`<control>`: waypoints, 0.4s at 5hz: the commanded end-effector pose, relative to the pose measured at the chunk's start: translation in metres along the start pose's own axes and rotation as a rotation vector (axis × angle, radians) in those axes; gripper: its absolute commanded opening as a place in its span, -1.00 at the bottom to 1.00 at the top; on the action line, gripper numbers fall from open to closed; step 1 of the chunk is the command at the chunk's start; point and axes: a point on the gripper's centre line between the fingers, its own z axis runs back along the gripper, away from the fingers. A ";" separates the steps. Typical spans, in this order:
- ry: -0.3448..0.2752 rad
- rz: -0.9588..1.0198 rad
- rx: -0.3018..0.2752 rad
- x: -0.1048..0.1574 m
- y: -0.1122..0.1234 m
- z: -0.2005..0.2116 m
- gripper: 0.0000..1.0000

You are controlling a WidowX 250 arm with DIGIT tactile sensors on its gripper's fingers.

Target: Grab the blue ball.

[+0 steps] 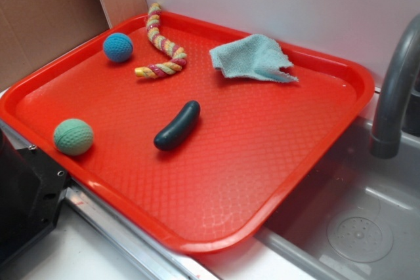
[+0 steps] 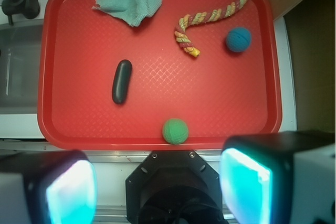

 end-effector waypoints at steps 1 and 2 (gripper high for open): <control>0.000 0.000 0.000 0.000 0.000 0.000 1.00; -0.014 0.096 -0.028 0.008 0.010 -0.004 1.00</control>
